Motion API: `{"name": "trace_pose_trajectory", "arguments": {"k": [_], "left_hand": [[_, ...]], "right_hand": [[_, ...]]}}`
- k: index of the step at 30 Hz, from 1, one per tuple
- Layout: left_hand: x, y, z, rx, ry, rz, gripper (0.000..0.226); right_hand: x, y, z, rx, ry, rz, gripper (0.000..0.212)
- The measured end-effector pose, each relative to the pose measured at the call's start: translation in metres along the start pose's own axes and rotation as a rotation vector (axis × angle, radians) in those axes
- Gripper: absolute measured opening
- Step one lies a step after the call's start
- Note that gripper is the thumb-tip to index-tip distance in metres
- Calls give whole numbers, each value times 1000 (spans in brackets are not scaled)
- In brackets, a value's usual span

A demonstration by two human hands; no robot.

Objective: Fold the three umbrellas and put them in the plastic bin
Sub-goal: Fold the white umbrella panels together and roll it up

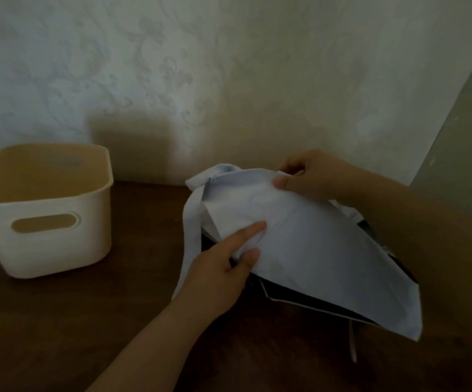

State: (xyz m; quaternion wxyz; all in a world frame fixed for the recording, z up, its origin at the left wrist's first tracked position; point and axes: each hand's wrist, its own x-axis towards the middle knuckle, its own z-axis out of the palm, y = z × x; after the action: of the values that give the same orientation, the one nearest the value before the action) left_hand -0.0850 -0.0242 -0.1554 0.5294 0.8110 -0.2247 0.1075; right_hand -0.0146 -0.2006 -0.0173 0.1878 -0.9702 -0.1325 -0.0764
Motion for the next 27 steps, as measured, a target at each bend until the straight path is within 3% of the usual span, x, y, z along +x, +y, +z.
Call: {"name": "trace_pose_trajectory", "arguments": {"k": [3, 7, 10, 13, 15, 18, 21, 23, 25, 27], "left_hand": [[0, -4, 1, 103, 3, 62, 40], [0, -10, 5, 334, -8, 222, 41], [-1, -11, 6, 402, -36, 258, 41], [-1, -16, 4, 432, -52, 319, 47], [0, -18, 4, 454, -78, 337, 47], [1, -16, 5, 519, -115, 378, 42], [1, -17, 10, 499, -145, 388, 43], [0, -17, 11, 519, -141, 394, 43], [0, -16, 11, 508, -136, 386, 43], [-1, -16, 11, 489, -139, 364, 44]], "right_hand": [[1, -2, 4, -109, -19, -2, 26], [4, -15, 11, -242, 0, -93, 15], [7, -24, 16, -251, -60, -138, 36], [12, -25, 15, -43, -35, -47, 51], [15, -21, 11, 219, 19, 75, 46], [18, -20, 4, 514, -54, 203, 34], [30, -19, -1, 666, -24, 206, 35], [35, -20, -5, 794, -49, 186, 21], [35, -21, -7, 844, -165, 174, 19], [35, -19, -4, 752, -281, 160, 31]]}}
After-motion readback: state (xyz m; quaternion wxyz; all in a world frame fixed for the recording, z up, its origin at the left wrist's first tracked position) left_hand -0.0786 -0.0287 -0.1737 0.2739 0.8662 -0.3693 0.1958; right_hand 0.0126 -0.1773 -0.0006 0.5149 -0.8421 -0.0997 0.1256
